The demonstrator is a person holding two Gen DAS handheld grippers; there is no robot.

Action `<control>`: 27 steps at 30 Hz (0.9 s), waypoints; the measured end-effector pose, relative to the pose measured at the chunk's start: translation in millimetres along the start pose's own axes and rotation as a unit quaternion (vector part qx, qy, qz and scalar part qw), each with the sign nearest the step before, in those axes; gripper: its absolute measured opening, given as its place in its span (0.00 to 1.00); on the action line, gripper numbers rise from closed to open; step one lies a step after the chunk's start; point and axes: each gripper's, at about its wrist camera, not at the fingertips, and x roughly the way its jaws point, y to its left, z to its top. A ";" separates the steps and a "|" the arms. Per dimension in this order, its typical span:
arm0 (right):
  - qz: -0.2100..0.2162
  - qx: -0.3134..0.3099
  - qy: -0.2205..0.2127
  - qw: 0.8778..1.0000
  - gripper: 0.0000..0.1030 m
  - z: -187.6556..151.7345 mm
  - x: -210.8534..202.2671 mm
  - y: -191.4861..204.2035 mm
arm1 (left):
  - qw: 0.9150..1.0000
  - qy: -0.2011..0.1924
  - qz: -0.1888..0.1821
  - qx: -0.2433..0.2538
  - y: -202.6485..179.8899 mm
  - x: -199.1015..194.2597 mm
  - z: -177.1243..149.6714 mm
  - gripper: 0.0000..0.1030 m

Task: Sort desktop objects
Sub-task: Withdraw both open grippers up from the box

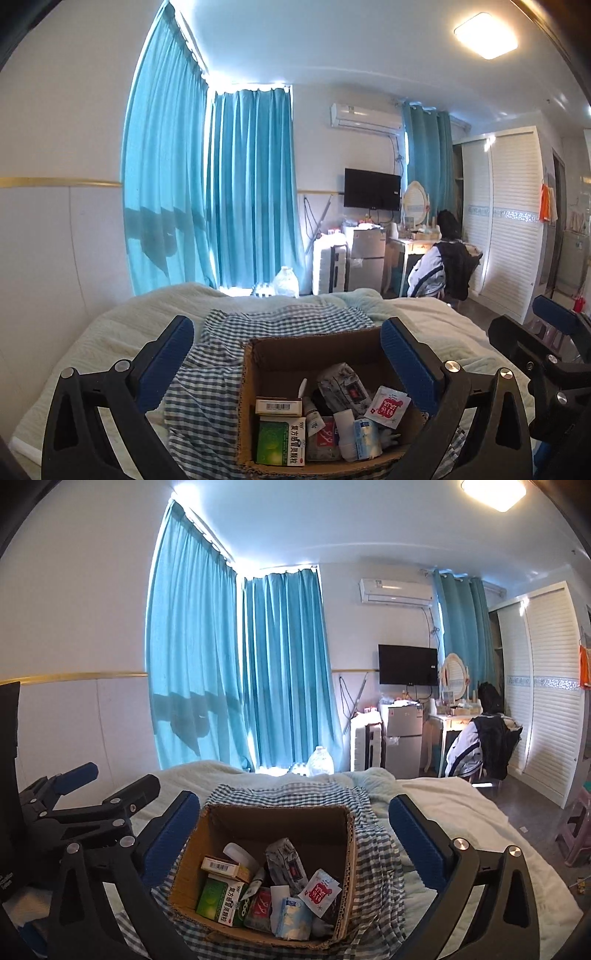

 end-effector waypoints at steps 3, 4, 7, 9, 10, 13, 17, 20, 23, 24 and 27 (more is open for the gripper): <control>-0.005 -0.007 -0.003 1.000 1.00 3.3 -12.6 1.8 | 1.000 -0.016 0.007 0.002 2.0 -16.5 2.4 1.00; -0.006 -0.007 -0.004 1.000 1.00 3.7 -16.0 2.3 | 1.000 -0.019 0.009 0.002 2.8 -21.3 2.6 1.00; -0.006 -0.010 -0.004 1.000 1.00 1.9 -26.8 4.2 | 1.000 -0.020 0.006 0.003 4.4 -30.8 1.9 1.00; -0.005 -0.009 -0.008 1.000 1.00 0.6 -34.3 6.1 | 1.000 -0.021 0.007 0.005 4.4 -37.0 0.1 1.00; -0.005 -0.009 -0.011 1.000 1.00 -0.1 -38.1 6.6 | 1.000 -0.023 0.010 0.006 4.3 -39.7 -1.3 1.00; -0.005 -0.011 -0.017 1.000 1.00 -4.4 -47.3 9.1 | 1.000 -0.021 0.016 0.014 1.7 -44.6 -6.8 1.00; -0.008 -0.030 -0.007 0.999 1.00 -14.5 -52.3 18.5 | 1.000 -0.013 0.019 0.004 1.1 -46.7 -18.4 1.00; -0.012 -0.050 -0.007 0.999 1.00 -24.4 -57.2 25.5 | 0.999 -0.032 0.019 -0.021 6.1 -53.9 -27.5 1.00; -0.008 -0.058 -0.010 0.998 1.00 -35.7 -60.8 29.9 | 0.999 -0.027 0.034 -0.023 8.2 -54.1 -34.4 1.00; -0.001 -0.054 -0.015 0.998 1.00 -40.4 -62.3 29.9 | 0.999 -0.019 0.029 -0.022 8.5 -51.7 -37.2 1.00; 0.003 -0.044 -0.012 0.999 1.00 -51.4 -60.3 27.3 | 0.999 0.012 0.025 -0.016 8.5 -42.2 -49.4 1.00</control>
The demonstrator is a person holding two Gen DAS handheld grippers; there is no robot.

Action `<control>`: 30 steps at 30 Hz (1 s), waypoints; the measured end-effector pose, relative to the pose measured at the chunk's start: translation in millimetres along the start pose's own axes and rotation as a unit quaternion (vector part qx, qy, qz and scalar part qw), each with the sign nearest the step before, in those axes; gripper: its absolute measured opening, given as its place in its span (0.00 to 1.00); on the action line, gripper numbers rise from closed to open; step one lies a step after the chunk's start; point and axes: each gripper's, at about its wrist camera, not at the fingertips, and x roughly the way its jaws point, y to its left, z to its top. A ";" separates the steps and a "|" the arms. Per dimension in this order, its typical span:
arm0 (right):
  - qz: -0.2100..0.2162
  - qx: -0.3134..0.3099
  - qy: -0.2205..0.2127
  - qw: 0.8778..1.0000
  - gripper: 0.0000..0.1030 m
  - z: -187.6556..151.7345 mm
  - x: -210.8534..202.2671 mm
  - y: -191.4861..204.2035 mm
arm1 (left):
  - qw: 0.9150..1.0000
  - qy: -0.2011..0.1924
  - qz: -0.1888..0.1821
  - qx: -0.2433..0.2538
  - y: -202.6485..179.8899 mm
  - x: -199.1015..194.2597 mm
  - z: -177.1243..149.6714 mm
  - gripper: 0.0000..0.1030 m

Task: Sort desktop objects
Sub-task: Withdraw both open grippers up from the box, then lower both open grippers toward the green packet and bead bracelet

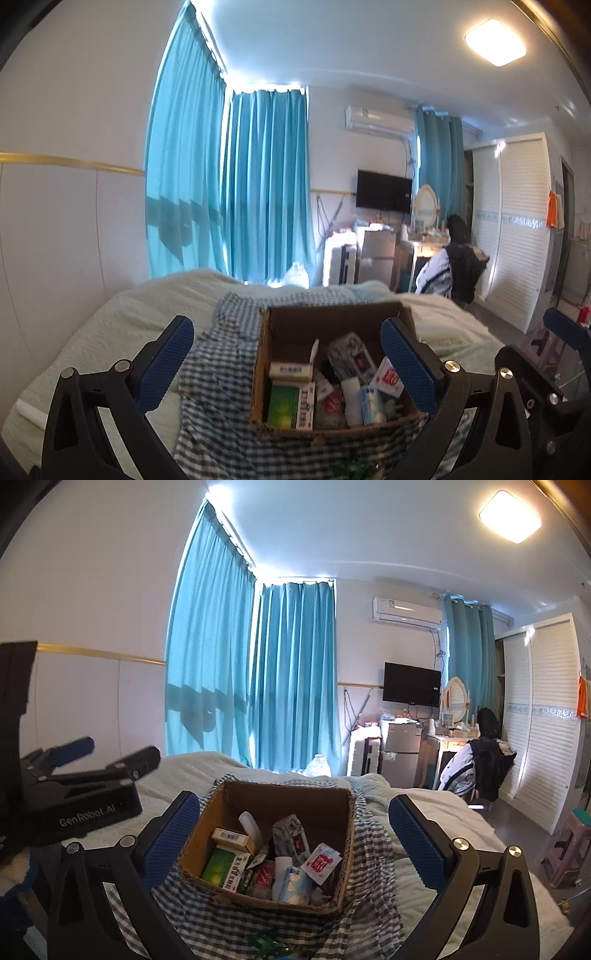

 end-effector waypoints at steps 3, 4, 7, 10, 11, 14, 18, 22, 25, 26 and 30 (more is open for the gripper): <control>-0.004 0.004 0.016 1.000 1.00 -12.6 4.9 -4.5 | 1.000 0.022 -0.003 0.007 -1.0 9.8 -13.5 1.00; -0.003 0.007 0.019 1.000 1.00 -16.9 6.1 -5.3 | 1.000 0.026 -0.005 0.006 -1.2 12.4 -17.6 1.00; -0.008 0.007 0.027 1.000 1.00 -29.7 10.3 -11.2 | 0.999 0.046 -0.003 0.002 0.1 20.0 -32.0 1.00; -0.012 0.003 0.033 0.999 1.00 -40.1 13.7 -16.8 | 0.996 0.084 -0.010 -0.012 1.7 33.9 -48.1 1.00; -0.011 0.006 0.038 0.999 1.00 -44.9 16.2 -18.1 | 0.995 0.095 -0.013 -0.015 1.9 37.7 -53.8 1.00; 0.001 0.008 0.069 0.998 1.00 -62.9 28.3 -20.2 | 0.993 0.119 -0.019 -0.011 0.0 46.0 -74.2 1.00; 0.016 0.001 0.158 0.987 0.97 -94.8 57.7 -19.7 | 0.986 0.164 -0.027 0.014 -7.4 54.1 -112.1 1.00; 0.037 -0.006 0.224 0.974 0.72 -126.8 81.0 -24.2 | 0.979 0.199 -0.032 0.044 -14.9 58.1 -142.5 0.99; 0.060 -0.021 0.261 0.963 0.70 -144.3 91.5 -24.7 | 0.972 0.225 -0.041 0.052 -20.8 62.6 -160.4 0.99; 0.071 -0.029 0.274 0.959 0.69 -151.3 96.0 -23.9 | 0.969 0.237 -0.048 0.049 -22.5 65.4 -166.7 0.99; 0.112 -0.053 0.315 0.941 0.66 -170.1 110.7 -16.3 | 0.957 0.280 -0.063 0.046 -32.7 75.4 -190.2 0.97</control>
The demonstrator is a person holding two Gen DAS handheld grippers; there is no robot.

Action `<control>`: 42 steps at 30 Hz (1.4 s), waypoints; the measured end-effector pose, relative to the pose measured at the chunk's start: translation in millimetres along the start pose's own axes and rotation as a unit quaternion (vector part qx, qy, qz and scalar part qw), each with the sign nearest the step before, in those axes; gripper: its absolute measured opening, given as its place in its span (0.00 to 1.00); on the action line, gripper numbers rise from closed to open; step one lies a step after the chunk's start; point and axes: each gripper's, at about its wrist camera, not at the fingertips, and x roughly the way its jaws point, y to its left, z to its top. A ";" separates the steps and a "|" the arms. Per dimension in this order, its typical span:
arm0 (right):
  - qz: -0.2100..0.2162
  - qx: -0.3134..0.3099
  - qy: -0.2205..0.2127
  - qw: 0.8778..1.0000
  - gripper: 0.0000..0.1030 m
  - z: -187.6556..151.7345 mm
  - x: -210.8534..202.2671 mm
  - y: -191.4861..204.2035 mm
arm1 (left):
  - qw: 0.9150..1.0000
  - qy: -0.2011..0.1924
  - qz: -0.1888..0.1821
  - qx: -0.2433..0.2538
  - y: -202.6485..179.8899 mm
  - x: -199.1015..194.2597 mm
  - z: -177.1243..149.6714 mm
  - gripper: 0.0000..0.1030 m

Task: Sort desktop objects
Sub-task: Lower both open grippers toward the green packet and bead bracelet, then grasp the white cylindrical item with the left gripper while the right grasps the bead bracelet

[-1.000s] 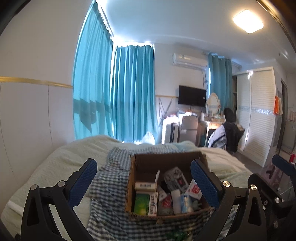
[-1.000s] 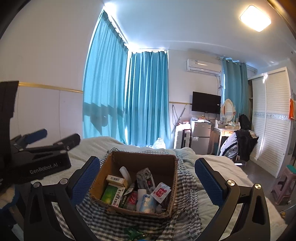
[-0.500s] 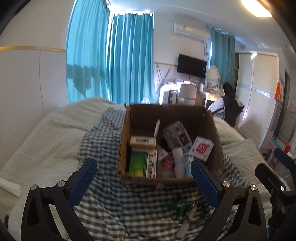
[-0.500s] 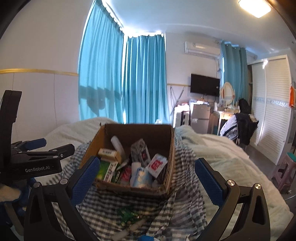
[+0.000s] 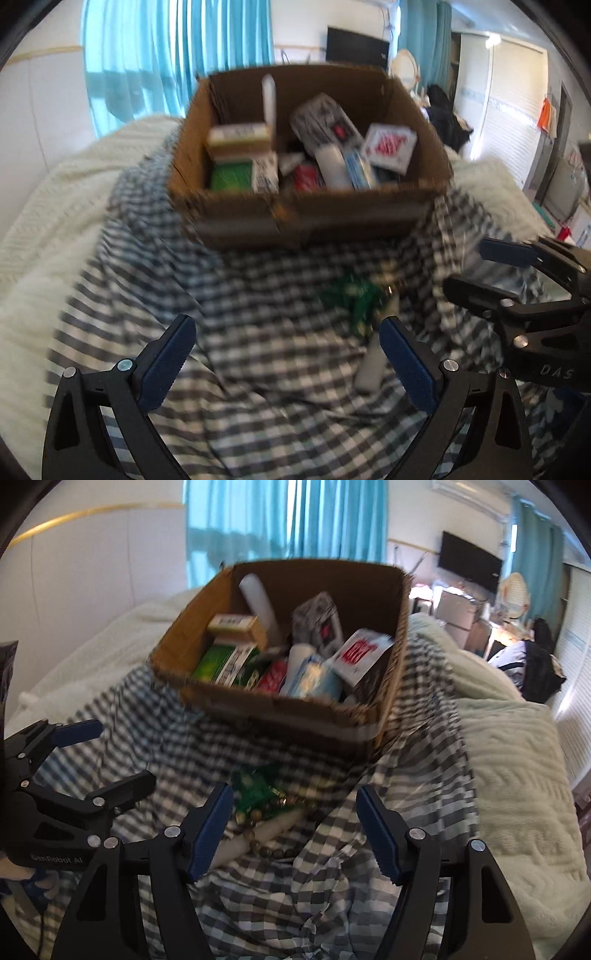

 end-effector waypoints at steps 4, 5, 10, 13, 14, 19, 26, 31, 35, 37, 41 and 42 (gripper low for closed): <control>0.026 -0.038 0.056 0.997 0.55 -3.4 28.4 7.5 | 1.000 0.023 0.000 0.018 -10.2 13.9 -12.4 0.94; 0.030 -0.048 0.067 0.996 0.52 -4.2 35.0 9.6 | 0.999 0.027 0.002 0.019 -10.9 16.0 -14.6 0.94; 0.055 -0.086 0.139 0.985 0.46 -14.5 69.4 16.6 | 0.999 0.049 0.006 0.019 -8.5 26.7 -24.3 0.94; 0.056 -0.108 0.184 0.975 0.46 -24.9 90.7 20.2 | 0.998 0.061 0.003 0.018 -8.7 33.3 -27.4 0.94; 0.048 -0.118 0.195 0.972 0.46 -28.3 98.1 21.8 | 0.998 0.064 0.002 0.020 -9.4 35.0 -27.4 0.94; 0.023 -0.102 0.193 0.976 0.10 -28.9 103.4 11.3 | 0.997 0.075 -0.011 0.027 -21.1 41.4 -24.9 0.94; -0.024 -0.025 0.113 0.993 0.10 -21.9 62.6 -22.1 | 0.994 0.079 -0.044 0.058 -54.1 52.4 -14.1 0.94; -0.015 0.050 0.052 0.997 0.10 -19.6 28.7 -55.5 | 0.992 0.093 -0.056 0.061 -74.0 72.7 -7.4 0.90; -0.005 0.067 0.014 0.998 0.10 -11.6 13.5 -56.3 | 0.988 0.119 -0.085 0.051 -80.4 89.2 -10.5 0.65; -0.002 0.067 0.002 0.998 0.10 -11.7 5.1 -56.3 | 0.985 0.135 -0.094 0.052 -81.7 95.4 -18.8 0.51; -0.002 0.068 -0.014 0.998 0.10 -15.1 -6.3 -54.5 | 0.983 0.132 -0.115 0.058 -80.8 89.1 -25.4 0.23; -0.003 0.068 -0.014 0.998 0.10 -14.6 -6.9 -54.7 | 0.983 0.130 -0.113 0.058 -79.7 85.9 -25.6 0.19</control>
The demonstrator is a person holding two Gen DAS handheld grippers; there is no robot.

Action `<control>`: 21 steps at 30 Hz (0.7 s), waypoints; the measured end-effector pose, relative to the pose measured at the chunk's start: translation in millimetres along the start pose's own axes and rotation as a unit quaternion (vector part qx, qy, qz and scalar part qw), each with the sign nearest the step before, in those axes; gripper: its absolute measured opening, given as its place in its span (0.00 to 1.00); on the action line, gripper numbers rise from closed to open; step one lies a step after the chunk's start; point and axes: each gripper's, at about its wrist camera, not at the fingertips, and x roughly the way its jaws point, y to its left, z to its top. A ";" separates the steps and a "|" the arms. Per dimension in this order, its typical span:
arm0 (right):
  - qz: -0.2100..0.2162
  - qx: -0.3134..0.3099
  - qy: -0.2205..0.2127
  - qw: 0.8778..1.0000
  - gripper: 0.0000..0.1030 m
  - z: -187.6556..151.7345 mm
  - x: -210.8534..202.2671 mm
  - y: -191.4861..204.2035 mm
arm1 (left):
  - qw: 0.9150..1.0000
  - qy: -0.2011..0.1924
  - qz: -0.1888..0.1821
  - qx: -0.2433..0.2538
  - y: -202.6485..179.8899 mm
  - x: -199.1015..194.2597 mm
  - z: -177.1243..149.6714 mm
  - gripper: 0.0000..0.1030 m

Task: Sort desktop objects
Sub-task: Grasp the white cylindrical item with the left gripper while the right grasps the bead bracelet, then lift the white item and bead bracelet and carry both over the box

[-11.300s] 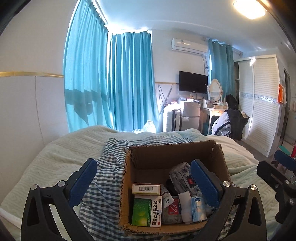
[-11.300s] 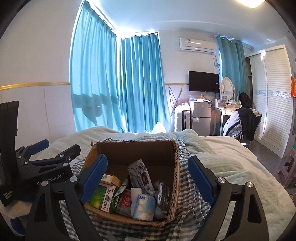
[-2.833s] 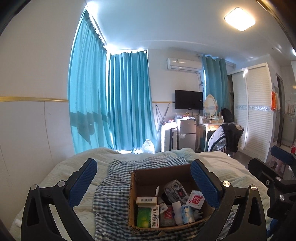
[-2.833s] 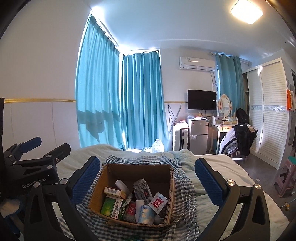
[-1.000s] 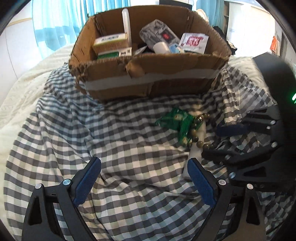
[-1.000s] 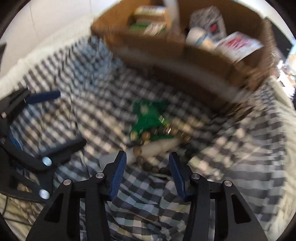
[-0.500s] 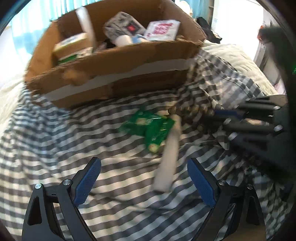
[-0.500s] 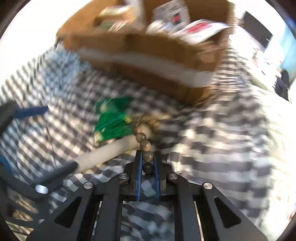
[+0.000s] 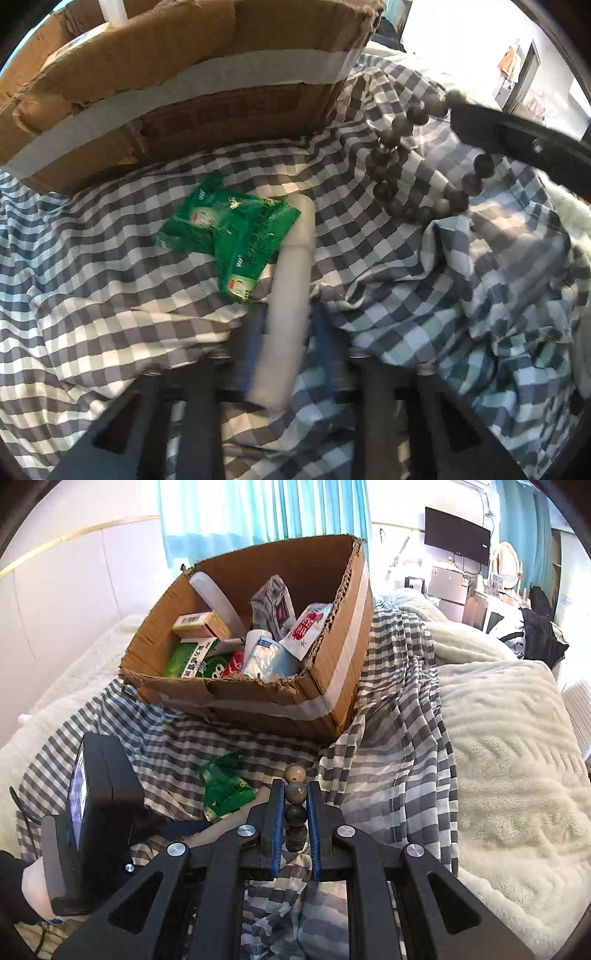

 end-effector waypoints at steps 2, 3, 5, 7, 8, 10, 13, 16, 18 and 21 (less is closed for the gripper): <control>-0.003 0.000 -0.002 1.000 0.10 -2.1 1.0 0.3 | 1.000 -0.005 -0.005 -0.004 2.3 -7.1 -0.9 0.17; -0.003 0.002 -0.005 1.000 0.10 -2.3 -1.0 0.3 | 1.000 -0.009 -0.005 -0.005 3.5 -11.3 -1.7 0.16; -0.004 0.006 -0.013 1.000 0.10 -3.1 -4.9 0.7 | 1.000 -0.016 -0.004 -0.008 5.7 -20.2 -4.0 0.16; -0.005 0.011 -0.023 1.000 0.10 -4.9 -10.4 1.1 | 1.000 -0.023 -0.003 -0.011 7.7 -30.4 -6.6 0.16; -0.006 0.013 -0.029 0.999 0.10 -6.7 -14.2 2.1 | 1.000 -0.028 -0.003 -0.011 8.6 -37.6 -8.5 0.16; -0.007 0.017 -0.042 0.999 0.10 -9.1 -22.4 4.1 | 0.999 -0.035 0.000 -0.011 10.0 -48.5 -11.9 0.16; -0.008 0.020 -0.060 0.998 0.10 -13.2 -35.0 8.2 | 0.999 -0.040 -0.007 -0.014 14.6 -67.8 -19.4 0.16; -0.007 0.023 -0.073 0.997 0.10 -16.0 -46.2 13.2 | 0.998 -0.055 -0.004 -0.014 24.5 -90.4 -32.2 0.16; -0.009 0.024 -0.082 0.996 0.10 -17.3 -53.5 16.3 | 0.997 -0.071 0.002 -0.015 28.2 -107.3 -33.5 0.16; -0.010 0.029 -0.093 0.995 0.11 -18.3 -62.9 20.8 | 0.995 -0.098 0.013 -0.022 29.1 -121.5 -28.6 0.16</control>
